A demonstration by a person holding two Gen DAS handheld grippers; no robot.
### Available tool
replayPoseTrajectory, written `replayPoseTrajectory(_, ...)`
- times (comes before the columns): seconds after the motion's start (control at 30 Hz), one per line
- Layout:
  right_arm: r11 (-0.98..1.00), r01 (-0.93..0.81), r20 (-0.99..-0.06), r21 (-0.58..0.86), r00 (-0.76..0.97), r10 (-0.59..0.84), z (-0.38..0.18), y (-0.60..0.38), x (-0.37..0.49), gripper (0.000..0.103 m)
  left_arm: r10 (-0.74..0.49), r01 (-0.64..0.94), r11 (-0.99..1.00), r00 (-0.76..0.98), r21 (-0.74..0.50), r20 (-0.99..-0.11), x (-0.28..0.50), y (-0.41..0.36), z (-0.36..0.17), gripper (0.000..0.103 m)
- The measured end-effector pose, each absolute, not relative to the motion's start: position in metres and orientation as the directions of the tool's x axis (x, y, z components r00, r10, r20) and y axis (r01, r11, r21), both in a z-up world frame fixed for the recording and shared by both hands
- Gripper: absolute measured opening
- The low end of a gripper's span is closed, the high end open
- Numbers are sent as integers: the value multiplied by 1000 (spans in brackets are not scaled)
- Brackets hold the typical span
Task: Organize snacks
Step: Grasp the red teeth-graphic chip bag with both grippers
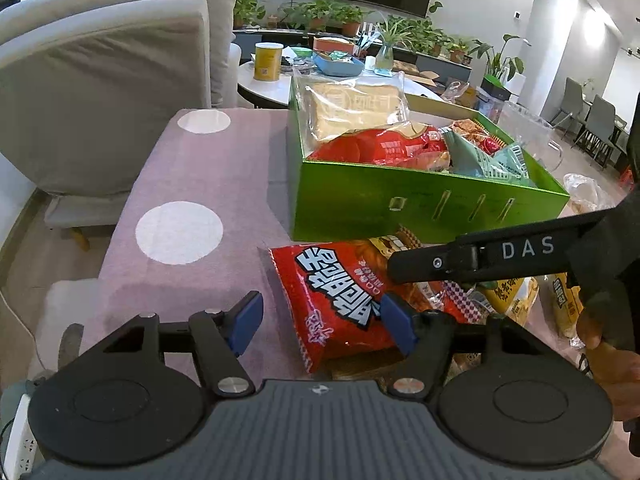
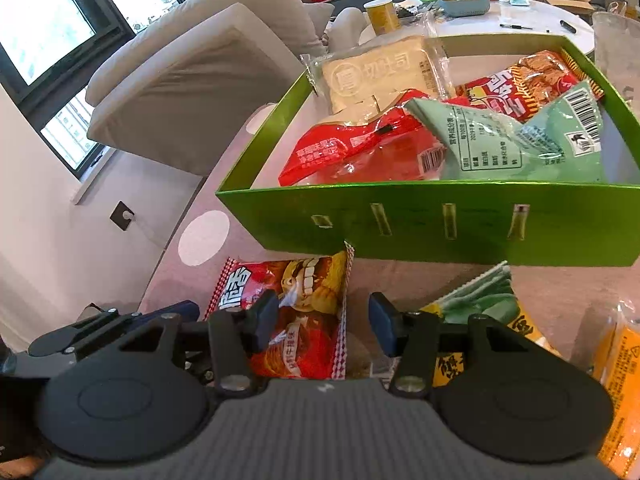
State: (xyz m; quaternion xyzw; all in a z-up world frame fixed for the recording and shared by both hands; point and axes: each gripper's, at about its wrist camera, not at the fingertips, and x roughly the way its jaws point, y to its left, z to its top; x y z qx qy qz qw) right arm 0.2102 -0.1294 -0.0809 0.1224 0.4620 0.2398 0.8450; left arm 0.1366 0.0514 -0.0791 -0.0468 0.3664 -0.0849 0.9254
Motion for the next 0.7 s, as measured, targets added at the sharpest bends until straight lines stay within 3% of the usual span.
replayPoseTrajectory(0.47, 852, -273, -725, 447, 447, 523, -84, -126, 220, 66, -214, 132, 976, 712, -172, -669, 151, 51, -81, 66)
replayPoseTrajectory(0.7, 825, -320, -707, 467, 426, 565, -84, -118, 216, 64, -243, 180, 970, 713, -164, -657, 146, 42, -80, 60)
